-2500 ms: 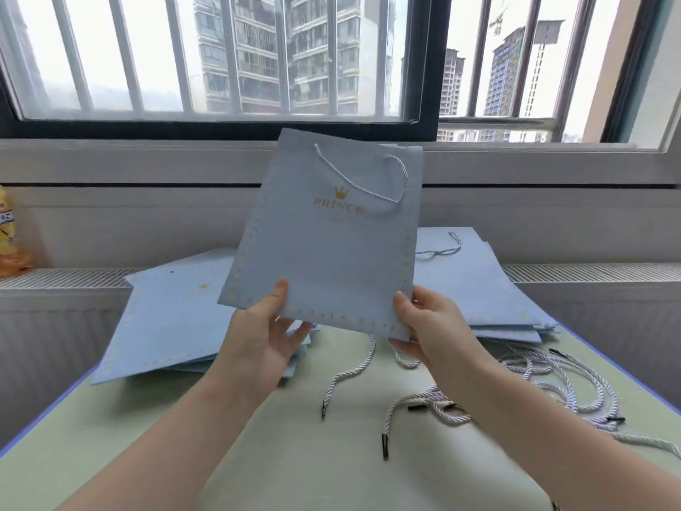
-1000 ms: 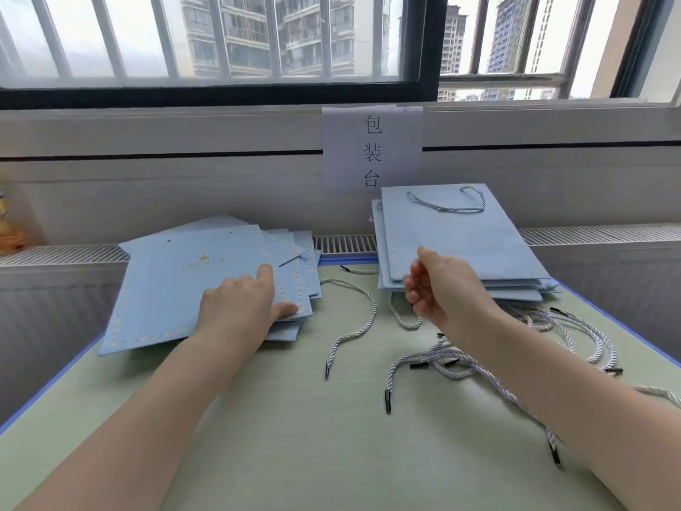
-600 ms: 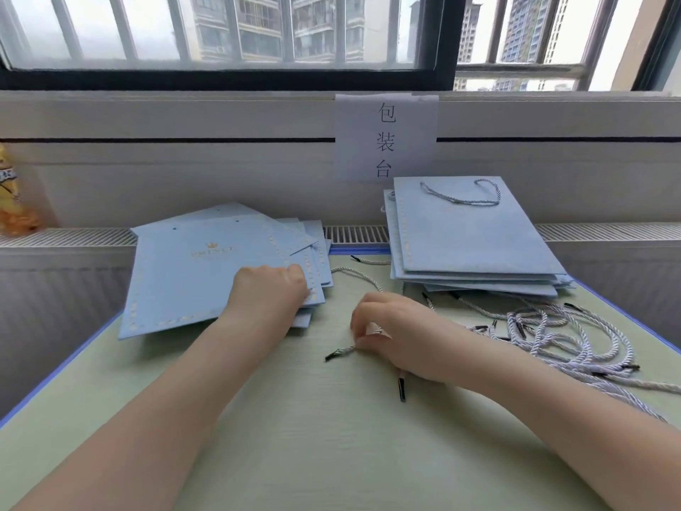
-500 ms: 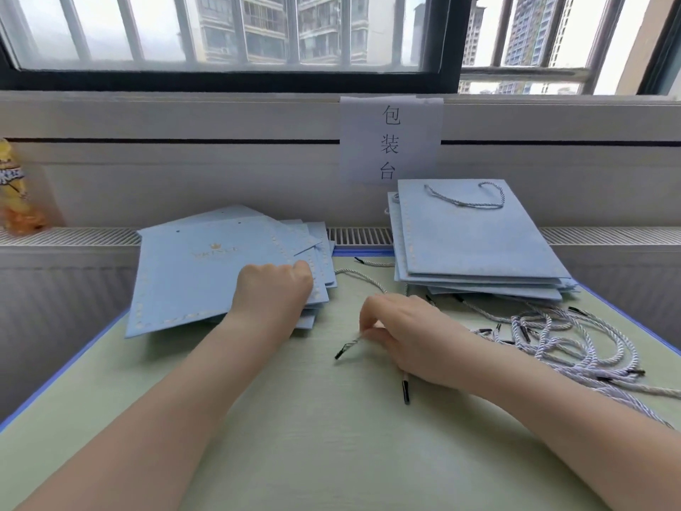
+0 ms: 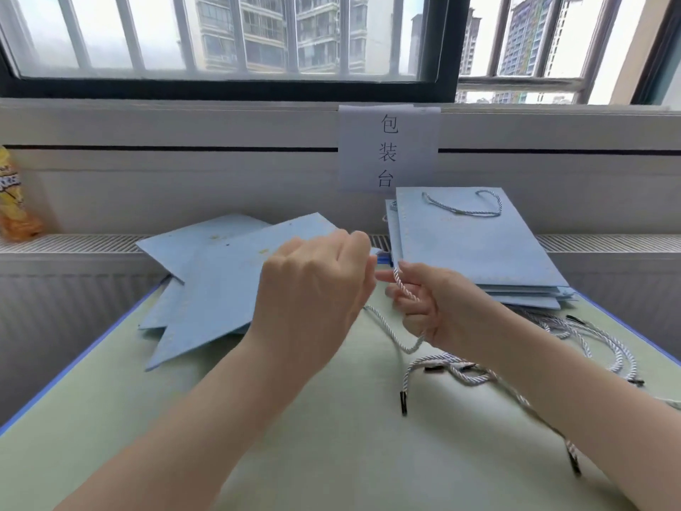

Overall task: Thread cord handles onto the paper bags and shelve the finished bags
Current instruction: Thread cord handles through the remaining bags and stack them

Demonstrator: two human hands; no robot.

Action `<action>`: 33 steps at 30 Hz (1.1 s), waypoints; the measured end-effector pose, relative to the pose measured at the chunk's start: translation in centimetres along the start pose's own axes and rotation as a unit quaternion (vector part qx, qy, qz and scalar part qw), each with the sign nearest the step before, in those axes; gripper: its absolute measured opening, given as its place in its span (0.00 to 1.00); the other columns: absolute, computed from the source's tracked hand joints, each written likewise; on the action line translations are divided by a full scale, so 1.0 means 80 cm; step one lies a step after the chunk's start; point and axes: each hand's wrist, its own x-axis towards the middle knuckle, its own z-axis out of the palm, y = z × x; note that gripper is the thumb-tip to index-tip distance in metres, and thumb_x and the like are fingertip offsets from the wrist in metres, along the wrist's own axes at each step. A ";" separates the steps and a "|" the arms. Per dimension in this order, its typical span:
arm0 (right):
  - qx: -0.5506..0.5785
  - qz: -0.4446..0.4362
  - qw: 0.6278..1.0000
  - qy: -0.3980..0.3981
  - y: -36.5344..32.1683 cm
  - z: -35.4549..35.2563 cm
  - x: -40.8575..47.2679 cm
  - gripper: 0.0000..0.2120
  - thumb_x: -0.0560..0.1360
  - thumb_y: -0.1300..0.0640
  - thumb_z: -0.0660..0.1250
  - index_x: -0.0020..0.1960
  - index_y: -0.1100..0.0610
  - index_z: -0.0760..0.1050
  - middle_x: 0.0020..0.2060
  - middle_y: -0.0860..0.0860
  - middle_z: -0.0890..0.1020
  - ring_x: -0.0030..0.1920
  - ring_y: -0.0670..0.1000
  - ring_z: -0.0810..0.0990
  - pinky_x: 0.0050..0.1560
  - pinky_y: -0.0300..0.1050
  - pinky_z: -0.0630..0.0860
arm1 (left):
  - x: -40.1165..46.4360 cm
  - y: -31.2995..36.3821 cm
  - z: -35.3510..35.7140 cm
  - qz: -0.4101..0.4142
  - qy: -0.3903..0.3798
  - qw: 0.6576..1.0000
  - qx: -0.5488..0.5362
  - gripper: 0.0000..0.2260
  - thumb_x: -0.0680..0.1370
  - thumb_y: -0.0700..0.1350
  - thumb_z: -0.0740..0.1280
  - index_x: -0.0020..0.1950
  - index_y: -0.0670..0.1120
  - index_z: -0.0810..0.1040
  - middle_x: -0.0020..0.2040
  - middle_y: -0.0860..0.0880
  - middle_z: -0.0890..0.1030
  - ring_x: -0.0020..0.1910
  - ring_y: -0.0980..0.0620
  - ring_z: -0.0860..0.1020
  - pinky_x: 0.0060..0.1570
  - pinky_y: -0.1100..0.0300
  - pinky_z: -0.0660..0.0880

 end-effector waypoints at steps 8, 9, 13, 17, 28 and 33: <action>-0.198 -0.031 0.980 -0.006 0.004 -0.003 -0.010 0.16 0.79 0.54 0.62 0.34 0.58 0.72 0.22 0.47 0.70 0.22 0.45 0.66 0.22 0.35 0.58 | -0.017 0.045 0.004 0.136 -0.083 0.980 -0.120 0.09 0.67 0.39 0.70 0.33 0.46 0.71 0.29 0.50 0.72 0.27 0.49 0.70 0.30 0.60 0.64; -0.207 -0.039 0.978 0.002 0.002 -0.004 -0.011 0.14 0.79 0.56 0.62 0.36 0.59 0.72 0.23 0.48 0.71 0.23 0.45 0.69 0.21 0.34 0.61 | -0.018 0.043 0.006 0.124 -0.096 0.978 -0.135 0.07 0.72 0.42 0.66 0.34 0.46 0.72 0.30 0.50 0.74 0.29 0.49 0.72 0.31 0.59 0.66; -0.169 -0.061 0.983 0.025 -0.020 -0.013 -0.011 0.10 0.77 0.64 0.60 0.37 0.60 0.72 0.28 0.53 0.74 0.25 0.49 0.74 0.25 0.38 0.68 | -0.015 0.018 0.018 -0.049 -0.140 0.972 -0.182 0.12 0.77 0.51 0.56 0.44 0.48 0.77 0.41 0.52 0.80 0.45 0.47 0.77 0.43 0.56 0.68; -0.204 -0.072 0.976 0.005 -0.043 -0.034 -0.016 0.10 0.79 0.60 0.60 0.49 0.63 0.78 0.39 0.58 0.82 0.34 0.55 0.80 0.36 0.45 0.76 | -0.014 -0.045 0.039 -0.336 -0.135 0.922 -0.140 0.14 0.78 0.45 0.59 0.63 0.46 0.74 0.60 0.46 0.76 0.62 0.42 0.68 0.54 0.51 0.64; -0.261 -0.044 0.964 -0.027 -0.049 -0.055 -0.017 0.10 0.79 0.55 0.62 0.48 0.57 0.80 0.40 0.53 0.84 0.34 0.50 0.82 0.34 0.41 0.79 | -0.029 -0.107 0.048 -0.466 -0.248 0.834 -0.160 0.16 0.79 0.58 0.59 0.51 0.46 0.76 0.46 0.49 0.77 0.51 0.42 0.76 0.52 0.50 0.71; -0.386 -0.188 0.901 0.060 -0.053 -0.055 -0.011 0.12 0.80 0.54 0.59 0.48 0.58 0.79 0.28 0.48 0.66 0.25 0.44 0.62 0.24 0.34 0.59 | -0.026 -0.101 0.042 -0.442 -0.231 0.857 -0.134 0.16 0.80 0.57 0.57 0.46 0.48 0.76 0.45 0.48 0.78 0.49 0.41 0.75 0.51 0.49 0.71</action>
